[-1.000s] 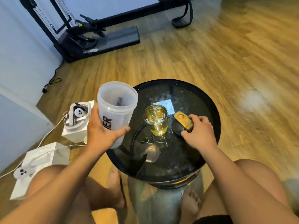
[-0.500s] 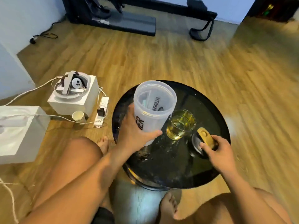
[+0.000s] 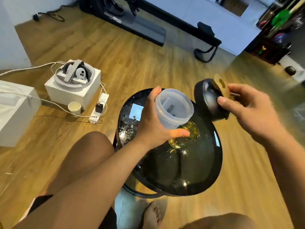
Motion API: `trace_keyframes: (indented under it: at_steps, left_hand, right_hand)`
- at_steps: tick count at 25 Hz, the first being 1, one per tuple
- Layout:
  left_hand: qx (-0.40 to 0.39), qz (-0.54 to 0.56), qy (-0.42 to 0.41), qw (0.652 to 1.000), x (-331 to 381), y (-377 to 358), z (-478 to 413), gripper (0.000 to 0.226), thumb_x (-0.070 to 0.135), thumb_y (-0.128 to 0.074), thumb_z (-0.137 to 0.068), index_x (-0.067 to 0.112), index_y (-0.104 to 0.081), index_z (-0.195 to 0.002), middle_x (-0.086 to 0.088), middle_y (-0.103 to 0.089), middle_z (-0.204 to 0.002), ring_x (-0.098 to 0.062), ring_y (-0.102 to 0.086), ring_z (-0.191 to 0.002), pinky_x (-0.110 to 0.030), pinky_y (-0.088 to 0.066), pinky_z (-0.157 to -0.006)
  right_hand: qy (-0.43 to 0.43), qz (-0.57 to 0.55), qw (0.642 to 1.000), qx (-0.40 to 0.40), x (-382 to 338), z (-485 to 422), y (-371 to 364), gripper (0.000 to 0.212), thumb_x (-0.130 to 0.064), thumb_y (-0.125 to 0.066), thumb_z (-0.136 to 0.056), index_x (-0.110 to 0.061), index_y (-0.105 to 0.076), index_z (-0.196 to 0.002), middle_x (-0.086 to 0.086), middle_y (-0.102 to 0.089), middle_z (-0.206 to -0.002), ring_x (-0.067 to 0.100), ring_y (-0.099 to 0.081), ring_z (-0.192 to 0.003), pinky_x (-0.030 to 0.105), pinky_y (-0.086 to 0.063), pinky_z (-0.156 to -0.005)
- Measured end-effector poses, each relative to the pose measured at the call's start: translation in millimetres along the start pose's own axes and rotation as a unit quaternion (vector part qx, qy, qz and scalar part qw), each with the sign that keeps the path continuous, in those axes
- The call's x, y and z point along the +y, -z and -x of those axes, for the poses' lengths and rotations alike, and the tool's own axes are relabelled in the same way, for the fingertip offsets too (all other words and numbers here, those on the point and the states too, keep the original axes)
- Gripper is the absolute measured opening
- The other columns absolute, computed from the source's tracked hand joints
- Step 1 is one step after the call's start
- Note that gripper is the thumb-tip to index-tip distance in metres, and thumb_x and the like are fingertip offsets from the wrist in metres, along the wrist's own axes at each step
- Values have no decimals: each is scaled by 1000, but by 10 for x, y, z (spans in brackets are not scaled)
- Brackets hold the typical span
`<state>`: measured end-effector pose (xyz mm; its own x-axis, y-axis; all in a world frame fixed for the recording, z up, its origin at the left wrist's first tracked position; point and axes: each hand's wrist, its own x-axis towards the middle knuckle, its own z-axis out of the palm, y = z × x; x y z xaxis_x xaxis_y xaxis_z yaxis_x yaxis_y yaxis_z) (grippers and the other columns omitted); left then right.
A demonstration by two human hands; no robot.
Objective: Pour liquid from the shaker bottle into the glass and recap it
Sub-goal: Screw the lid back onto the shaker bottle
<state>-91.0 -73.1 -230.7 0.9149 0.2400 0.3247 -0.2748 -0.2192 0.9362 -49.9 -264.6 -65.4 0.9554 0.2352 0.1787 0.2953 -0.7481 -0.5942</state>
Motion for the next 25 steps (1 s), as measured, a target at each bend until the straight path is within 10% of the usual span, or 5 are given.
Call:
trace_keyframes:
  at_steps: [6, 15, 25]
  left_hand:
    - [10, 25, 45, 999, -40, -47, -112, 121, 61, -91, -40, 25, -43, -145, 12, -61, -135, -9, -60, -123, -38, -53, -102]
    - [14, 35, 52, 998, -42, -41, -81, 115, 57, -91, -42, 39, -37, -142, 37, -52, -120, 2, -55, -117, -20, -48, -95]
    - [27, 16, 57, 998, -85, -52, -77, 118, 55, -93, -46, 26, -39, -146, 13, -60, -135, -10, -59, -125, -40, -52, -104]
  right_hand:
    - [124, 172, 959, -190, -583, -292, -362, 53, -48, -70, -81, -28, -58, -128, -9, -63, -115, 12, -59, -106, 38, -49, -95]
    - [125, 205, 938, -249, -570, -463, -294, 55, -38, -75, -81, -27, -56, -131, -4, -64, -119, 15, -59, -109, 37, -48, -99]
    - [114, 149, 917, -352, -546, -608, -256, 49, -15, -77, -82, -28, -61, -127, -15, -66, -119, 3, -59, -111, 12, -40, -94]
